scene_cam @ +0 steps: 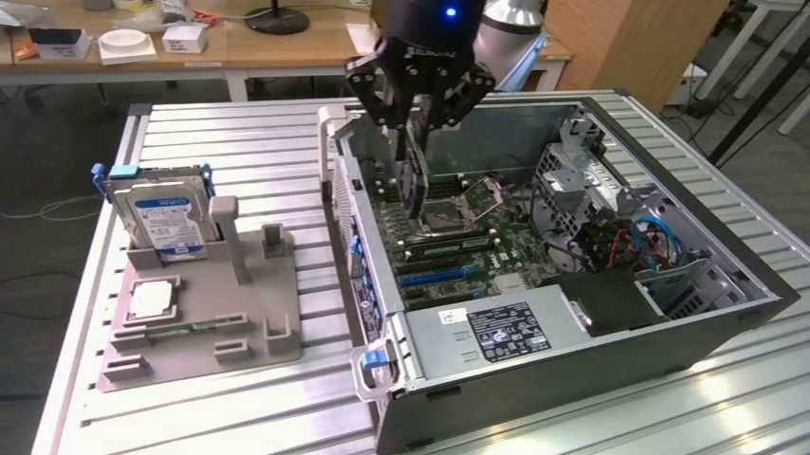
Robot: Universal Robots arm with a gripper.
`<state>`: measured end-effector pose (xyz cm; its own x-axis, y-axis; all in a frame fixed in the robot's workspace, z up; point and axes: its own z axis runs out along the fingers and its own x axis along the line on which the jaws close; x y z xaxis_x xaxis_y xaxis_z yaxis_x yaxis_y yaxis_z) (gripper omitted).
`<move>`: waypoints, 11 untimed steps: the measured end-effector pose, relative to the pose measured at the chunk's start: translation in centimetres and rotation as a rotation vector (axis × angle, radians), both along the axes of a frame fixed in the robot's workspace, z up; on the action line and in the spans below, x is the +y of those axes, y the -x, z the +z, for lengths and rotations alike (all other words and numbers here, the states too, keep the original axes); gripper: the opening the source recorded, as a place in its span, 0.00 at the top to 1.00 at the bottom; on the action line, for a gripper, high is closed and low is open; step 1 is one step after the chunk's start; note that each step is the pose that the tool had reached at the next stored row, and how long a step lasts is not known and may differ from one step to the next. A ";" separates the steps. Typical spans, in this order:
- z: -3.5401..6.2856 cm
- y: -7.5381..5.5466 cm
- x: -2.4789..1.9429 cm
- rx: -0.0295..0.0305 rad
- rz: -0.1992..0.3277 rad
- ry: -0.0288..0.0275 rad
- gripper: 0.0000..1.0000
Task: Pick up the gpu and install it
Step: 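Pick up the gpu and move the gpu toward the slot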
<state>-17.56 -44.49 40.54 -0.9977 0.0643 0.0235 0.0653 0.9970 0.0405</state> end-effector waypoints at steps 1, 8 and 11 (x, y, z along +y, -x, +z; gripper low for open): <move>0.00 -0.5 0.00 0.0000 0.001 0.0000 0.74; -0.04 -3.6 0.00 -0.0001 0.008 -0.0003 0.74; -0.06 -5.0 0.00 -0.0001 0.011 -0.0005 0.74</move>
<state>-12.58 -44.49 40.48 -0.9983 0.0537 0.0235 0.0546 0.9977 0.0410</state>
